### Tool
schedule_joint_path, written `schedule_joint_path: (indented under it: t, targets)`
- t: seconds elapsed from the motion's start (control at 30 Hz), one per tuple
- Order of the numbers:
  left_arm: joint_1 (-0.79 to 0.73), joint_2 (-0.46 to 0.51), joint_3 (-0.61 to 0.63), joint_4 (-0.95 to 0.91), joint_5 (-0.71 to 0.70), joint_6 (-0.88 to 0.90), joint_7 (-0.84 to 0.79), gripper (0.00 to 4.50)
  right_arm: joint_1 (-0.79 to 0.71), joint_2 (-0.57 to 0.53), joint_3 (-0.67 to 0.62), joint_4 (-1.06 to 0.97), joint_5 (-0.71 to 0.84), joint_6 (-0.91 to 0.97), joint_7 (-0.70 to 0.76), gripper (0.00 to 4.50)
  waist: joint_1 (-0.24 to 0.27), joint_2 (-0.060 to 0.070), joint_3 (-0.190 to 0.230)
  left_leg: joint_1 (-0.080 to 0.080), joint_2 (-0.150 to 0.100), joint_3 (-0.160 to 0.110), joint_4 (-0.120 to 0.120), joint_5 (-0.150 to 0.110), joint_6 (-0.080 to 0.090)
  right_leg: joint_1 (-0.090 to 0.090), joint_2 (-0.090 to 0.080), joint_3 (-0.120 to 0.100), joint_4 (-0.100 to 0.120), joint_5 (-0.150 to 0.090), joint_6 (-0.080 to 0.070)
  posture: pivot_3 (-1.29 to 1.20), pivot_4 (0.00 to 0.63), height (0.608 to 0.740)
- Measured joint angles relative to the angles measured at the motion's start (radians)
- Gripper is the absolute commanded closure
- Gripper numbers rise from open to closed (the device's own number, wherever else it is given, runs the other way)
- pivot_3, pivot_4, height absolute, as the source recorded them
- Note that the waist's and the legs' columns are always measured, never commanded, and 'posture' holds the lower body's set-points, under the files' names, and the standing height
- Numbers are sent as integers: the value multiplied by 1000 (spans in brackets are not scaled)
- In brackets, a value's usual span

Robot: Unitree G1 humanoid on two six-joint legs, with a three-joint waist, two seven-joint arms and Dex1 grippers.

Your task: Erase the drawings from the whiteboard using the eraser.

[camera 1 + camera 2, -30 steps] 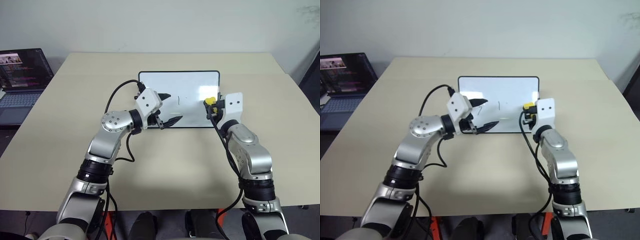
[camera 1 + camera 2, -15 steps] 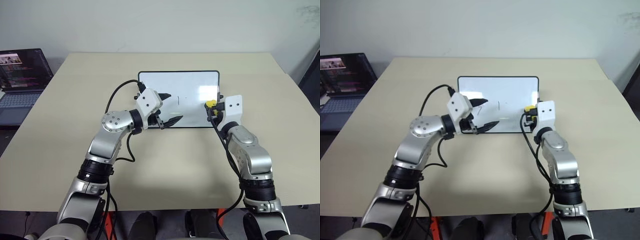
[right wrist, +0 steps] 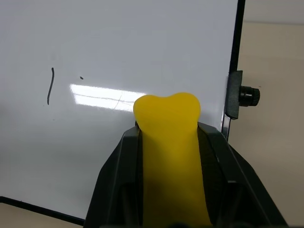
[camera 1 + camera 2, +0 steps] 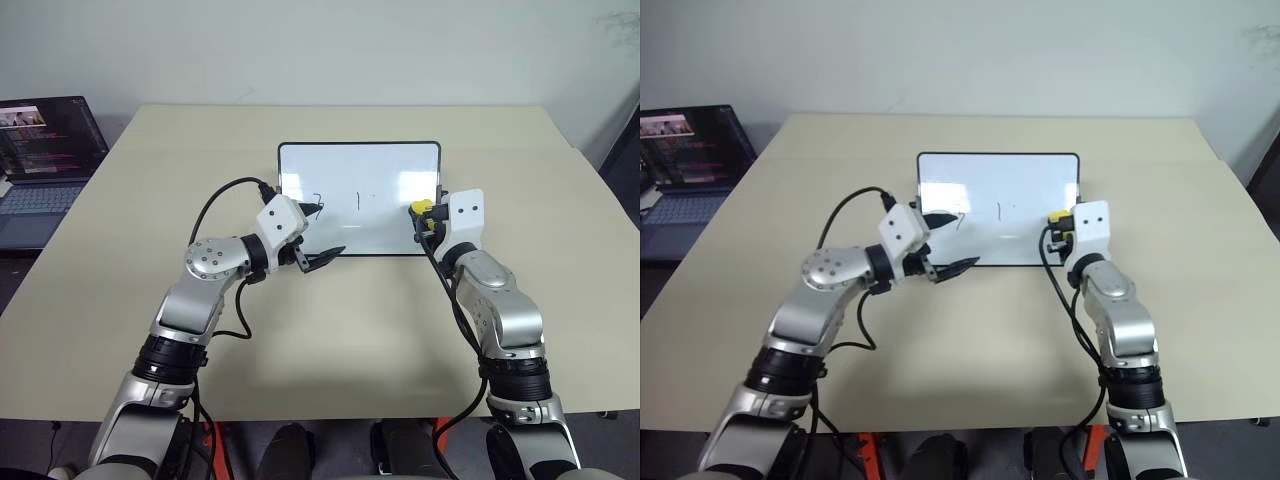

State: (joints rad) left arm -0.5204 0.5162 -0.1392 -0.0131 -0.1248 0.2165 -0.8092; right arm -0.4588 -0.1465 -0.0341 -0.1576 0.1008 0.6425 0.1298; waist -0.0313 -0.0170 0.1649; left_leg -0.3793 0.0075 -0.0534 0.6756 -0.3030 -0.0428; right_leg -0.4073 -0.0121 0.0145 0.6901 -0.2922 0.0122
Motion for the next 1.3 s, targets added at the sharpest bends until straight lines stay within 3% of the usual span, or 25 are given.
schedule_joint_path:
  t: [0.33, 0.8, 1.1, 1.3]
  targets:
    - [17, 50, 12, -3, 50, -13, 32, 0, -15, -1, 3, 7, 0, -11, 0, 3297, 0, 0, 0, 0, 0, 0, 0, 0, 0, 0, 0, 0, 0, 0, 0, 0, 150, 740]
    - [6, 44, 15, 15, 53, -27, 34, 0, -41, -2, 16, 20, -1, -21, -1, 3297, 0, 0, 0, 0, 0, 0, 0, 0, 0, 0, 0, 0, 0, 0, 0, 0, 150, 740]
    - [-27, 25, 14, 52, 54, -48, 33, 0, -172, -4, 37, 99, -31, -90, 0, 3297, -2, 0, 0, 0, 0, 0, 0, 0, 0, -1, 0, 0, 1, 0, 0, 0, 150, 740]
    - [-45, 16, 10, 81, 55, -55, 31, 0, -268, 50, 62, 227, -44, -168, -9, 3297, -3, 0, 0, 0, 0, 1, 0, 0, 0, -1, 0, 1, 1, 0, 0, 0, 150, 740]
